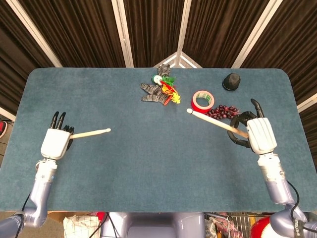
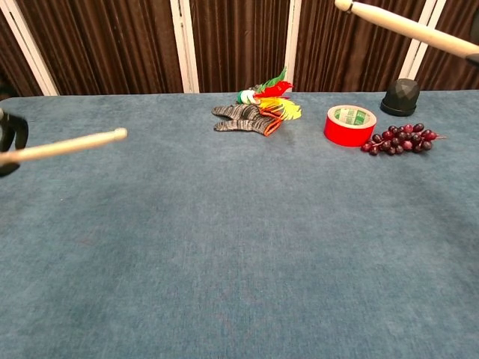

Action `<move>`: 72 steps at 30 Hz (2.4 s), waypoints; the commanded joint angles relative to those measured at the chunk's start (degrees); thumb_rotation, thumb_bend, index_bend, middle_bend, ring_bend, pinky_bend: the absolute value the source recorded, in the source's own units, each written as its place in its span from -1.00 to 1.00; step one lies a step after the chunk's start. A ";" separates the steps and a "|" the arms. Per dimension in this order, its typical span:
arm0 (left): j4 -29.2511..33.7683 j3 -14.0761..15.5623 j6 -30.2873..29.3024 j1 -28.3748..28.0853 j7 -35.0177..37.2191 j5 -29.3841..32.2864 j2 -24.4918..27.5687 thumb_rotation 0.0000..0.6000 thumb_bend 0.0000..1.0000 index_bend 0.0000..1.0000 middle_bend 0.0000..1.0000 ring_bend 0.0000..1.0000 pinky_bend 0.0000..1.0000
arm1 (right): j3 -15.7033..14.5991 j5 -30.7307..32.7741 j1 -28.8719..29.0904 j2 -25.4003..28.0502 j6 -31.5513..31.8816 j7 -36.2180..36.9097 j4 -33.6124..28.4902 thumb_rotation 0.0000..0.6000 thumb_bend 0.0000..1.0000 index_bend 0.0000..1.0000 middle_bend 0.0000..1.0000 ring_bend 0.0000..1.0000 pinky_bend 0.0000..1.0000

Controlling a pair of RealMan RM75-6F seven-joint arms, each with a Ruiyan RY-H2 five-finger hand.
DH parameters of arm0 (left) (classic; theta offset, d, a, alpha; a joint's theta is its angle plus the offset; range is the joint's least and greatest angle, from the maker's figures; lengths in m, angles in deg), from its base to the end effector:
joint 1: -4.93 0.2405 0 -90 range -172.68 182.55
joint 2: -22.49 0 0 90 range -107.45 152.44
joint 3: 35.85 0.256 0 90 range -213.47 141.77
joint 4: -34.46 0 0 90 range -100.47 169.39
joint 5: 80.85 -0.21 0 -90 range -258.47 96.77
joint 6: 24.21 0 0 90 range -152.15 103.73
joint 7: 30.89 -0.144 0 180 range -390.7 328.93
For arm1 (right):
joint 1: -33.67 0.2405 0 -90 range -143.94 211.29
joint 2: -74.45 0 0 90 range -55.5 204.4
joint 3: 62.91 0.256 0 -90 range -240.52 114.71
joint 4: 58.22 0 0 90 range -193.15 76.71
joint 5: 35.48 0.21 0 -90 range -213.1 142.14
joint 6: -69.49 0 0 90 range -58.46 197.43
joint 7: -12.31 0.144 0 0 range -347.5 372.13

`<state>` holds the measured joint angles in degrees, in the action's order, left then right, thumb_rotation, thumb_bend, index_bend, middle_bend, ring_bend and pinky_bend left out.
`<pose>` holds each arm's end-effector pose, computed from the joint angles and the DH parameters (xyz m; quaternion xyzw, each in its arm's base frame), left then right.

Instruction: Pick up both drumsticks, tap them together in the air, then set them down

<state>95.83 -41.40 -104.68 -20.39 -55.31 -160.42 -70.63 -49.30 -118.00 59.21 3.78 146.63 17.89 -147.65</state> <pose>-0.2763 0.3052 0.0410 -0.6754 -0.1821 -0.3207 0.6386 -0.2131 -0.3149 0.1412 0.5990 -0.3377 0.5411 0.4841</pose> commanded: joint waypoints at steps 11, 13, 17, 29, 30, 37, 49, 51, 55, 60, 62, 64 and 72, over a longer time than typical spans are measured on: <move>12.66 -5.12 -2.45 -3.47 8.06 -3.61 3.98 1.00 0.01 0.21 0.16 -0.84 -1.00 | 2.32 4.51 2.36 2.45 -5.61 1.22 -0.99 1.00 -0.10 0.58 0.24 -0.14 -1.00; 12.94 -5.77 -2.36 -4.41 8.52 -4.05 2.81 1.00 0.01 0.21 0.17 -0.84 -1.00 | 2.64 5.10 2.91 2.54 -6.47 0.99 -1.31 1.00 -0.10 0.58 0.24 -0.13 -1.00; 13.14 -7.22 -1.81 -6.11 10.61 -3.72 -0.74 1.00 0.01 0.22 0.17 -0.84 -1.00 | 3.47 6.40 4.01 2.50 -8.23 2.13 -2.85 1.00 -0.10 0.59 0.24 -0.13 -1.00; 8.27 -9.11 0.23 -11.23 11.78 -3.62 -11.87 1.00 0.01 0.22 0.17 -0.84 -1.00 | 4.59 8.86 7.33 0.99 -11.90 0.29 -7.48 1.00 -0.09 0.59 0.25 -0.13 -1.00; 7.64 -9.34 0.51 -11.82 11.27 -3.60 -12.79 1.00 0.01 0.22 0.17 -0.84 -1.00 | 4.64 9.22 7.69 0.82 -12.22 -0.49 -7.91 1.00 -0.09 0.59 0.25 -0.14 -1.00; 8.79 -11.17 0.38 -13.42 7.65 -3.18 -13.71 1.00 0.01 0.23 0.17 -0.84 -1.00 | 5.28 11.79 9.17 0.73 -13.33 -4.55 -8.56 1.00 -0.09 0.59 0.25 -0.14 -1.00; 12.85 -13.32 1.07 -14.94 3.01 -1.52 -12.88 1.00 0.00 0.22 0.17 -0.84 -1.00 | 6.96 16.77 12.39 0.09 -16.07 -8.10 -9.93 1.00 -0.09 0.59 0.25 -0.13 -1.00; 12.98 -13.26 1.17 -15.16 2.37 -1.48 -13.05 1.00 0.00 0.22 0.18 -0.84 -1.00 | 7.41 17.80 12.94 -0.15 -16.35 -8.48 -10.31 1.00 -0.09 0.59 0.25 -0.13 -1.00; 12.70 -13.07 1.22 -15.59 1.60 -1.48 -13.61 1.00 0.00 0.22 0.17 -0.84 -1.00 | 8.15 19.26 14.11 -0.06 -17.23 -9.10 -11.22 1.00 -0.09 0.59 0.25 -0.13 -1.00; 11.73 -13.39 0.69 -16.20 1.90 -1.64 -14.65 1.00 0.00 0.22 0.17 -0.84 -1.00 | 8.29 19.70 14.37 0.30 -17.17 -8.89 -12.93 1.00 -0.09 0.60 0.25 -0.13 -1.00; 11.30 -13.57 0.32 -16.41 2.22 -1.76 -15.16 1.00 0.00 0.22 0.18 -0.84 -1.00 | 8.08 19.36 14.19 0.39 -17.03 -8.48 -13.38 1.00 -0.09 0.60 0.25 -0.13 -1.00; 10.74 -13.76 0.06 -16.69 2.42 -1.79 -15.80 1.00 0.00 0.22 0.17 -0.84 -1.00 | 7.70 18.90 13.88 0.44 -16.88 -7.84 -13.76 1.00 -0.09 0.60 0.25 -0.13 -1.00; 8.93 -14.54 -0.26 -17.52 2.19 -0.88 -17.93 1.00 0.00 0.23 0.18 -0.84 -1.00 | 6.54 15.22 12.23 1.28 -15.36 -4.27 -15.22 1.00 -0.09 0.62 0.26 -0.13 -1.00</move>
<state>104.94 -55.82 -104.92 -37.78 -53.18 -161.44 -88.36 -42.51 -102.08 71.84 4.73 130.90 12.94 -162.45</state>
